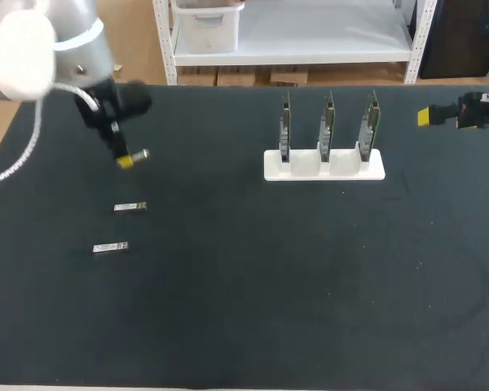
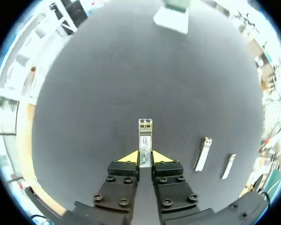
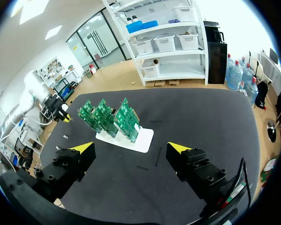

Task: Pick up the optical module with the left hand, and insert it into the network port with the right hand.

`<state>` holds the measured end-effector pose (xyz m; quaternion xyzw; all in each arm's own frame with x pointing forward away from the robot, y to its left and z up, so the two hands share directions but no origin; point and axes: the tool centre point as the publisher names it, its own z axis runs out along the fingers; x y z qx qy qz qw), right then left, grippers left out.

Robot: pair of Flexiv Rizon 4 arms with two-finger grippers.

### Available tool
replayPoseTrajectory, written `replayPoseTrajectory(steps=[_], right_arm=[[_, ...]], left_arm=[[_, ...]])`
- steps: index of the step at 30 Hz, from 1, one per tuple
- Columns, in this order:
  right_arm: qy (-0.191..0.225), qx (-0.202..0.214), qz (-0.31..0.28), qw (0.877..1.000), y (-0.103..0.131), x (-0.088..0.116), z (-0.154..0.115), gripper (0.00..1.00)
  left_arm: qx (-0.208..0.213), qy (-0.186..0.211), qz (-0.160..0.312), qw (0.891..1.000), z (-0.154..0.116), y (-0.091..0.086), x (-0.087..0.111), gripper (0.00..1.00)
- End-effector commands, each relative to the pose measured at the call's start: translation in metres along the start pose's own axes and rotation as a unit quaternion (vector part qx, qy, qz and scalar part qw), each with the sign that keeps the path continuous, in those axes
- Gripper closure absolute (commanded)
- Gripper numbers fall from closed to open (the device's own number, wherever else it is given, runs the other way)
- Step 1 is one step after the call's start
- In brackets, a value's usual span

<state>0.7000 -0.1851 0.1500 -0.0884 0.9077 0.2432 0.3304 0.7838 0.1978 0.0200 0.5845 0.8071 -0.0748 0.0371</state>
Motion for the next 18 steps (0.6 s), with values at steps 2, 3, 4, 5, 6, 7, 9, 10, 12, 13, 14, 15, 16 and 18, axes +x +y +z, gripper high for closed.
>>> replayPoseTrajectory(steps=[2, 3, 4, 5, 6, 7, 9, 10, 12, 13, 14, 15, 16, 18], right_arm=[[0.0, 0.0, 0.0, 1.0, 0.0, 0.0, 0.0, 0.0], [0.0, 0.0, 0.0, 1.0, 0.0, 0.0, 0.0, 0.0], [0.0, 0.0, 0.0, 1.0, 0.0, 0.0, 0.0, 0.0], [0.0, 0.0, 0.0, 1.0, 0.0, 0.0, 0.0, 0.0], [0.0, 0.0, 0.0, 1.0, 0.0, 0.0, 0.0, 0.0], [0.0, 0.0, 0.0, 1.0, 0.0, 0.0, 0.0, 0.0], [0.0, 0.0, 0.0, 1.0, 0.0, 0.0, 0.0, 0.0], [0.0, 0.0, 0.0, 1.0, 0.0, 0.0, 0.0, 0.0], [0.0, 0.0, 0.0, 1.0, 0.0, 0.0, 0.0, 0.0], [0.0, 0.0, 0.0, 1.0, 0.0, 0.0, 0.0, 0.0], [0.0, 0.0, 0.0, 1.0, 0.0, 0.0, 0.0, 0.0], [0.0, 0.0, 0.0, 1.0, 0.0, 0.0, 0.0, 0.0], [0.0, 0.0, 0.0, 1.0, 0.0, 0.0, 0.0, 0.0], [0.0, 0.0, 0.0, 1.0, 0.0, 0.0, 0.0, 0.0]], left_arm=[[0.053, -0.261, -0.122, 0.956, -0.058, 0.025, -0.004, 1.0], [0.052, -0.294, -0.133, 0.945, -0.069, 0.028, -0.007, 1.0], [0.05, -0.314, -0.138, 0.938, -0.077, 0.03, -0.009, 1.0], [0.039, -0.348, -0.138, 0.927, -0.091, 0.031, -0.014, 1.0], [0.017, -0.374, -0.125, 0.919, -0.101, 0.03, -0.019, 1.0], [0.017, -0.391, -0.123, 0.912, -0.108, 0.029, -0.022, 1.0], [-0.003, -0.439, -0.111, 0.892, -0.13, 0.025, -0.034, 1.0], [-0.008, -0.457, -0.106, 0.883, -0.139, 0.023, -0.04, 1.0], [-0.025, -0.489, -0.085, 0.868, -0.155, 0.017, -0.051, 1.0], [-0.031, -0.503, -0.078, 0.86, -0.162, 0.014, -0.056, 1.0], [-0.029, -0.516, -0.071, 0.853, -0.169, 0.01, -0.061, 1.0], [-0.035, -0.522, -0.067, 0.849, -0.174, 0.009, -0.065, 1.0], [-0.046, -0.532, -0.051, 0.844, -0.181, 0.003, -0.073, 1.0], [-0.046, -0.548, -0.032, 0.835, -0.189, -0.003, -0.084, 1.0]])
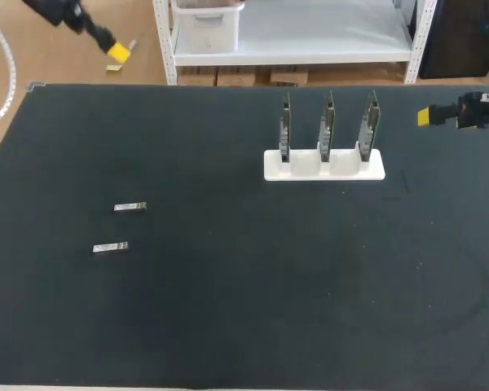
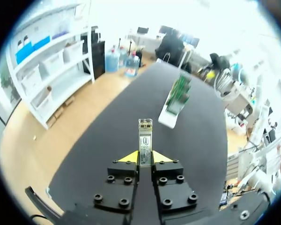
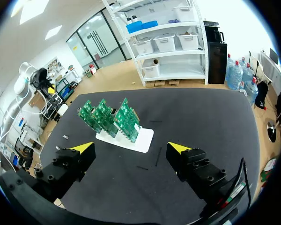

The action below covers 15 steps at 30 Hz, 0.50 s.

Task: Pick up the optical module with the left hand, and insert it into the network port with the right hand.

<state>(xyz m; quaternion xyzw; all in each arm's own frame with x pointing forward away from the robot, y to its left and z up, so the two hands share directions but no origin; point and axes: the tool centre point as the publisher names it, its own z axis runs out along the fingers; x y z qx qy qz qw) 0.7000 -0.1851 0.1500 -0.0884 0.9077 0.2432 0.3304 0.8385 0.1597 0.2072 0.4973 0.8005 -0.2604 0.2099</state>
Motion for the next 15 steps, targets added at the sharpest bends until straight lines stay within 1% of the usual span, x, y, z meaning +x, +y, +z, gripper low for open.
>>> replayPoseTrajectory(steps=[1, 8, 10, 11, 15], right_arm=[[0.0, 0.0, 0.0, 1.0, 0.0, 0.0, 0.0, 0.0], [0.0, 0.0, 0.0, 1.0, 0.0, 0.0, 0.0, 0.0], [0.0, 0.0, 0.0, 1.0, 0.0, 0.0, 0.0, 0.0], [0.0, 0.0, 0.0, 1.0, 0.0, 0.0, 0.0, 0.0], [0.0, 0.0, 0.0, 1.0, 0.0, 0.0, 0.0, 0.0]], left_arm=[[-0.05, -0.329, 0.063, 0.941, -0.004, -0.034, -0.01, 1.0], [-0.008, -0.371, 0.102, 0.923, 0.009, -0.055, -0.048, 1.0], [0.001, -0.374, 0.106, 0.921, 0.014, -0.058, -0.056, 1.0], [0.013, -0.378, 0.109, 0.919, 0.019, -0.06, -0.063, 1.0], [0.04, -0.381, 0.12, 0.916, 0.033, -0.068, -0.079, 1.0]])
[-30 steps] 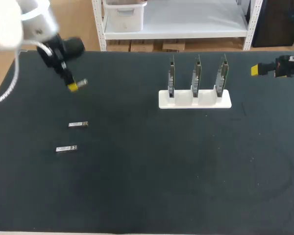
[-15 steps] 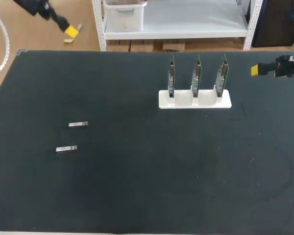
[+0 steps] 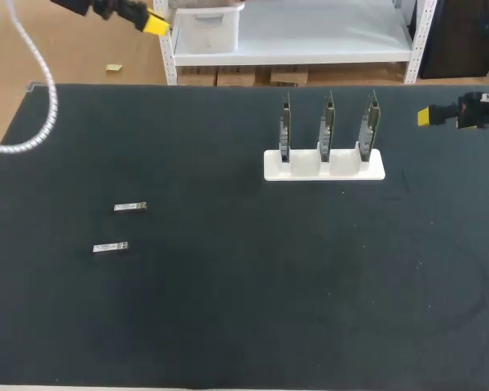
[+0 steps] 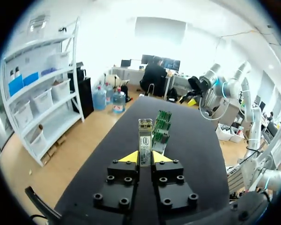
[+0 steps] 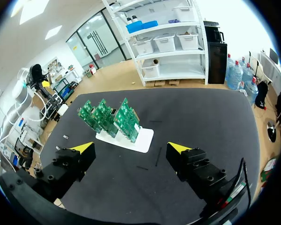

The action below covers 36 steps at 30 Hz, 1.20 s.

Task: Pick up the optical module with the left hand, and insert it into the network port with the right hand.

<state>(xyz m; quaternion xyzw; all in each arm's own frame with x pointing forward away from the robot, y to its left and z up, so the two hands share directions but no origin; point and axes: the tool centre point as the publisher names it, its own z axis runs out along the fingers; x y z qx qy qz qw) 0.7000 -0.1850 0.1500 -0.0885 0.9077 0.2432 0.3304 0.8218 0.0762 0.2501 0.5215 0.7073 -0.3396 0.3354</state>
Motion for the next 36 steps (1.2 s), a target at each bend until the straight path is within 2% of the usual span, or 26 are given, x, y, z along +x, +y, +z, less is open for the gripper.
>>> replayPoseTrajectory(steps=[1, 10, 19, 27, 36], right_arm=[[0.0, 0.0, 0.0, 1.0, 0.0, 0.0, 0.0, 0.0], [0.0, 0.0, 0.0, 1.0, 0.0, 0.0, 0.0, 0.0], [0.0, 0.0, 0.0, 1.0, 0.0, 0.0, 0.0, 0.0], [0.0, 0.0, 0.0, 1.0, 0.0, 0.0, 0.0, 0.0], [0.0, 0.0, 0.0, 1.0, 0.0, 0.0, 0.0, 0.0]], left_arm=[[0.005, -0.234, 0.049, 0.971, 0.022, -0.012, -0.002, 1.0], [0.061, -0.23, 0.067, 0.969, 0.073, -0.025, -0.021, 1.0], [0.086, -0.228, 0.068, 0.967, 0.123, -0.035, -0.035, 1.0], [0.097, -0.233, 0.07, 0.965, 0.153, -0.042, -0.042, 1.0], [0.107, -0.239, 0.055, 0.964, 0.171, -0.042, -0.04, 1.0]])
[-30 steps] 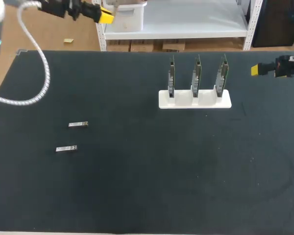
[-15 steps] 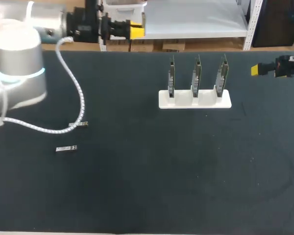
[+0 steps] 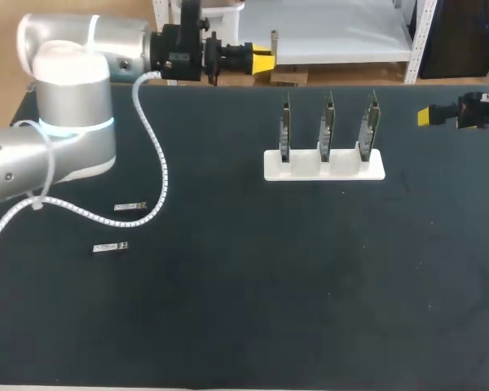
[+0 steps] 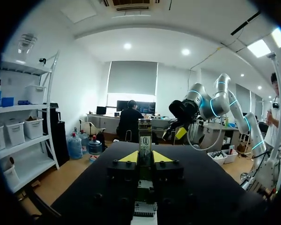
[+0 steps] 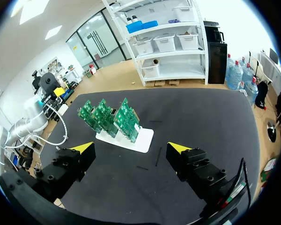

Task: Pick up the optical module with the left hand, and insert it into the network port with the right hand.

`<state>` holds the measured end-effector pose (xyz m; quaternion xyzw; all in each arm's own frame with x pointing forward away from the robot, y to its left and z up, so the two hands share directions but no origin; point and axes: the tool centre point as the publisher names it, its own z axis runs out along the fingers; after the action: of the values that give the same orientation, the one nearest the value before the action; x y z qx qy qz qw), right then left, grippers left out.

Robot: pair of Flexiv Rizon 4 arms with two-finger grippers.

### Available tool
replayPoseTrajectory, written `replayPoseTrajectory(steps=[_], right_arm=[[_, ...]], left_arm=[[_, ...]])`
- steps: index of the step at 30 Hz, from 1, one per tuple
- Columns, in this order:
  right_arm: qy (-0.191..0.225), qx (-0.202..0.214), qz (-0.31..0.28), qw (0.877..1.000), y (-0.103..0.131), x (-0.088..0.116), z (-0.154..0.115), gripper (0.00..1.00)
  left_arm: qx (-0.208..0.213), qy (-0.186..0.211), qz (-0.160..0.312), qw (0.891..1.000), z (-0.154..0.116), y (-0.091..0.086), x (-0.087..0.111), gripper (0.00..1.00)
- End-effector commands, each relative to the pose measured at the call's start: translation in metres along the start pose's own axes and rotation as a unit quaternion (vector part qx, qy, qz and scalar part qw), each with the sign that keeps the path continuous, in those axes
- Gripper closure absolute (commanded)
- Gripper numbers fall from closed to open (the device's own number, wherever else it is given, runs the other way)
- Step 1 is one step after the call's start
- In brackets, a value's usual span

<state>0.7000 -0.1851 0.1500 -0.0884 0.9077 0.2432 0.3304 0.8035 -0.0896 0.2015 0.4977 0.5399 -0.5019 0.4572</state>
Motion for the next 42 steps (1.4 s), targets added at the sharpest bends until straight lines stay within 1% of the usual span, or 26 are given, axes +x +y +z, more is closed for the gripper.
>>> replayPoseTrajectory(steps=[1, 12, 15, 25, 31, 42], right_arm=[[0.0, 0.0, 0.0, 1.0, 0.0, 0.0, 0.0, 0.0], [0.0, 0.0, 0.0, 1.0, 0.0, 0.0, 0.0, 0.0], [0.0, 0.0, 0.0, 1.0, 0.0, 0.0, 0.0, 0.0], [0.0, 0.0, 0.0, 1.0, 0.0, 0.0, 0.0, 0.0], [0.0, 0.0, 0.0, 1.0, 0.0, 0.0, 0.0, 0.0], [0.0, 0.0, 0.0, 1.0, 0.0, 0.0, 0.0, 0.0]], left_arm=[[0.005, -0.006, -0.005, 1.0, 0.007, 0.008, 0.006, 1.0], [0.005, -0.007, -0.02, 1.0, 0.018, 0.003, 0.02, 1.0], [0.011, -0.009, -0.032, 0.999, 0.019, 0.001, 0.024, 1.0], [0.013, -0.015, -0.033, 0.999, 0.019, -0.008, 0.031, 1.0], [0.012, -0.01, -0.032, 0.999, 0.021, -0.013, 0.037, 1.0], [0.011, -0.009, -0.035, 0.999, 0.021, -0.017, 0.043, 1.0]])
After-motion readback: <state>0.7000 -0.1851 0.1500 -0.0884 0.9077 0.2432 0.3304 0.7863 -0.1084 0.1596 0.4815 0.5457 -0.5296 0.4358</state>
